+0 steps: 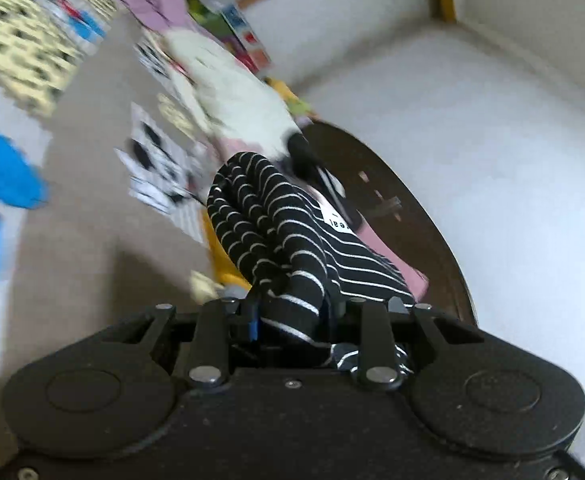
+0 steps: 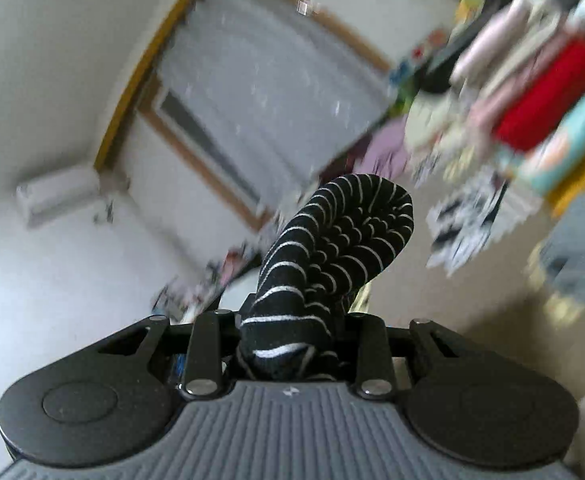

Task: Fold clothes
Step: 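Carry the bundle with both tools onto the stack of folded clothes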

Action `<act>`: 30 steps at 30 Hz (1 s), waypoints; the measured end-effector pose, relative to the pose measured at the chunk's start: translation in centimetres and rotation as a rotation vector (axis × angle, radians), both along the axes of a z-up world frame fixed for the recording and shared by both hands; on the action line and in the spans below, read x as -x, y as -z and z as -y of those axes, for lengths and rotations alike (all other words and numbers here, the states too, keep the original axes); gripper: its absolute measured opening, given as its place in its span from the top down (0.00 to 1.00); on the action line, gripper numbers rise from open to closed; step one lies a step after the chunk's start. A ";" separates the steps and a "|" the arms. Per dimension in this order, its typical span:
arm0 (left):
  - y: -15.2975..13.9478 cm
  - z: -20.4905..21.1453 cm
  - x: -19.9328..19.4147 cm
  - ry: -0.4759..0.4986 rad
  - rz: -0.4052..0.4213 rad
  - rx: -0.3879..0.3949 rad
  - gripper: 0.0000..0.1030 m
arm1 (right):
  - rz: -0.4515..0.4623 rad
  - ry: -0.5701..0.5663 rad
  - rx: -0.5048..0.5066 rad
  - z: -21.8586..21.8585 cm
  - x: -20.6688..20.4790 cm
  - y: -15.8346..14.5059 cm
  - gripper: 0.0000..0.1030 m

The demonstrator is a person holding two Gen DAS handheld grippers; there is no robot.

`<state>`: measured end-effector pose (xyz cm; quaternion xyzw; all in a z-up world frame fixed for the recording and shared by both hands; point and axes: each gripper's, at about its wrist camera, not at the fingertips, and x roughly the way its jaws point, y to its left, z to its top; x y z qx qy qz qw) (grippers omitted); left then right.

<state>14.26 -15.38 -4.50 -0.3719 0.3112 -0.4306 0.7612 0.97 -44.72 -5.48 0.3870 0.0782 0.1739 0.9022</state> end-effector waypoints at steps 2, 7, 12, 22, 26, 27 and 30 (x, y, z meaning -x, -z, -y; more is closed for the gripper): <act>-0.4 3.4 -0.8 0.040 0.003 0.006 0.75 | 0.017 0.052 -0.003 2.9 0.7 -0.6 0.68; -0.3 10.9 -2.8 0.095 -0.017 0.037 0.74 | 0.038 0.151 0.007 10.6 1.1 -1.8 0.68; 5.7 17.8 -5.5 0.088 -0.118 -0.273 0.44 | -0.087 0.228 -0.025 17.9 -2.0 1.3 0.48; 8.2 12.9 -1.0 0.146 -0.025 -0.322 0.37 | -0.391 0.462 0.210 18.6 1.1 8.9 0.31; 6.2 9.1 0.7 0.101 0.032 -0.311 0.26 | -0.355 0.460 0.272 14.8 3.1 7.2 0.26; 5.7 8.0 1.2 0.079 0.055 -0.318 0.23 | -0.346 0.446 0.285 13.8 3.2 6.8 0.22; 4.3 4.3 2.9 0.000 0.111 -0.343 0.18 | -0.320 0.387 0.311 10.2 4.3 5.1 0.08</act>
